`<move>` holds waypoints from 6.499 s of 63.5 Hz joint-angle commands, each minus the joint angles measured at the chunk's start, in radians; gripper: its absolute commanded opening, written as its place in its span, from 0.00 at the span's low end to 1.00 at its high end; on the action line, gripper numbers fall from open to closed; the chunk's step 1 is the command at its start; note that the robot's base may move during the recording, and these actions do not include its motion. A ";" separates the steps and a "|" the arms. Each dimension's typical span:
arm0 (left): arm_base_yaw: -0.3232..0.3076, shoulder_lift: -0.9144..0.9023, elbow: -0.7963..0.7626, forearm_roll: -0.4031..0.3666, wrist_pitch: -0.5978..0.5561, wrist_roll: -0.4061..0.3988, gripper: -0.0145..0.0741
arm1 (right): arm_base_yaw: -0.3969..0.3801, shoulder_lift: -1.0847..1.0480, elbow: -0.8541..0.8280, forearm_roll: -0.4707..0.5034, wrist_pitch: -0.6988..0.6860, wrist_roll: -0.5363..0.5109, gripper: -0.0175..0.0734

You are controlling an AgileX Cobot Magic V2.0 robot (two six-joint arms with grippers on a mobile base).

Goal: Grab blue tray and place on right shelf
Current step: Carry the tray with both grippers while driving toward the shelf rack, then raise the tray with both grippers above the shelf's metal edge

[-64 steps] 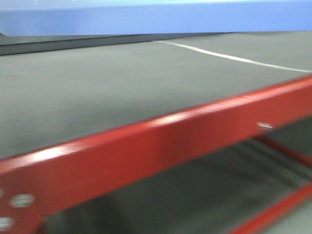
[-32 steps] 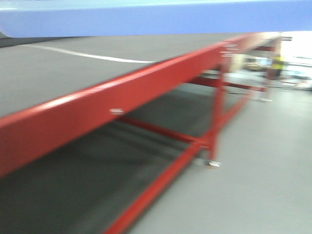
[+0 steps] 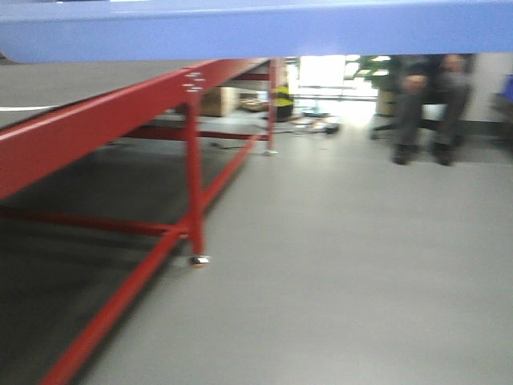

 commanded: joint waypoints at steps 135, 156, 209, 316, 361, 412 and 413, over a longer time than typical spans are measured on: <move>-0.012 -0.026 -0.019 -0.047 0.048 0.039 0.11 | 0.001 -0.025 -0.033 -0.020 -0.076 -0.029 0.25; -0.012 -0.026 -0.019 -0.050 0.048 0.039 0.11 | 0.001 -0.025 -0.033 -0.020 -0.076 -0.029 0.25; -0.012 -0.026 -0.019 -0.053 0.048 0.039 0.11 | 0.001 -0.025 -0.033 -0.020 -0.076 -0.029 0.25; -0.012 -0.026 -0.019 -0.053 0.048 0.039 0.11 | 0.001 -0.025 -0.033 -0.020 -0.076 -0.029 0.25; -0.012 -0.026 -0.019 -0.053 0.048 0.039 0.11 | 0.001 -0.025 -0.033 -0.020 -0.076 -0.029 0.25; -0.012 -0.026 -0.019 -0.053 0.048 0.039 0.11 | 0.001 -0.025 -0.033 -0.020 -0.076 -0.029 0.25; -0.012 -0.026 -0.019 -0.053 0.048 0.039 0.11 | 0.001 -0.025 -0.033 -0.020 -0.076 -0.029 0.25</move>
